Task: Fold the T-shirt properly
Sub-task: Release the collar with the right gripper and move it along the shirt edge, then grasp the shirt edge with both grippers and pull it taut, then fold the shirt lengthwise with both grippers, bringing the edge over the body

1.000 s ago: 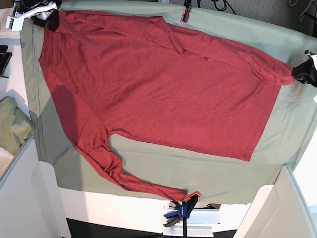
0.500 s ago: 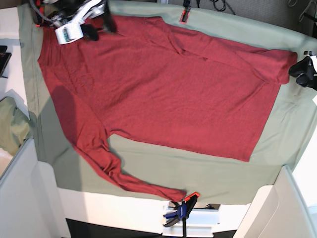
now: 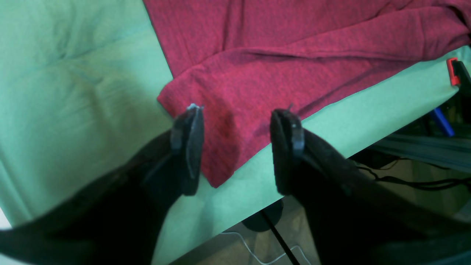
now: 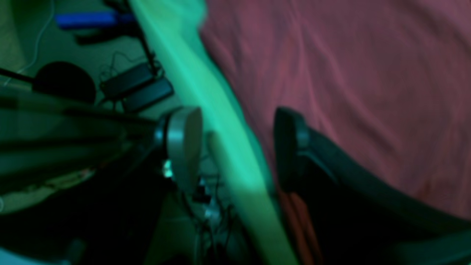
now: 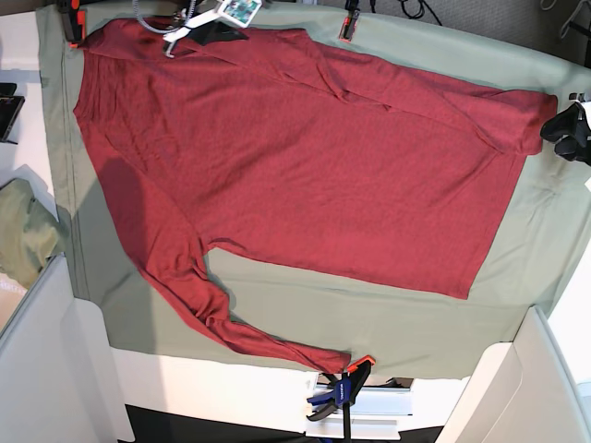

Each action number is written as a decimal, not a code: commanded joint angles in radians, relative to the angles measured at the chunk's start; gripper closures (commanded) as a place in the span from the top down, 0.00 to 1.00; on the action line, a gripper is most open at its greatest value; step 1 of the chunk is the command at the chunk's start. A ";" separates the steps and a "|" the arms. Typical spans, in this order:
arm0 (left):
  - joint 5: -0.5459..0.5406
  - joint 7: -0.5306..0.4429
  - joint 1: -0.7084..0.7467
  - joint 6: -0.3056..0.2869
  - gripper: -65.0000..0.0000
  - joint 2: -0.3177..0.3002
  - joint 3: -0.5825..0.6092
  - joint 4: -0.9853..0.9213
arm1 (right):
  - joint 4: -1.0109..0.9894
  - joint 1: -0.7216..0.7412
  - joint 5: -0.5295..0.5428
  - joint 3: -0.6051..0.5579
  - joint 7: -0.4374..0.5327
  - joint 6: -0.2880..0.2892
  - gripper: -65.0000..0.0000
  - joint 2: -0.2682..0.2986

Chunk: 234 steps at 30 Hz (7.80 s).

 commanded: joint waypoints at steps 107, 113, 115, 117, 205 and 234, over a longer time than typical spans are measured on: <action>0.331 -0.378 -0.394 0.034 0.67 0.136 0.130 -0.067 | -0.506 0.500 0.026 0.558 0.103 -0.426 0.56 -0.233; 0.393 -0.390 -0.566 0.077 0.67 0.198 0.260 -0.216 | -0.680 0.618 0.061 0.558 0.103 -0.425 0.56 -0.233; 0.412 -0.408 -0.632 0.077 0.67 0.214 0.305 -0.289 | -0.747 0.650 0.069 0.561 0.112 -0.425 0.56 -0.233; 0.433 -0.428 -0.703 0.092 0.67 0.235 0.343 -0.378 | -0.814 0.681 0.091 0.571 0.121 -0.425 0.56 -0.233; 0.542 -0.564 -1.127 -0.008 0.00 0.542 0.454 -1.239 | -1.073 0.746 0.344 0.714 0.162 -0.169 0.00 -0.299; 0.291 -0.318 -0.826 -0.008 0.00 0.301 0.454 -0.745 | -0.682 0.522 0.367 0.715 -0.064 -0.169 0.00 -0.257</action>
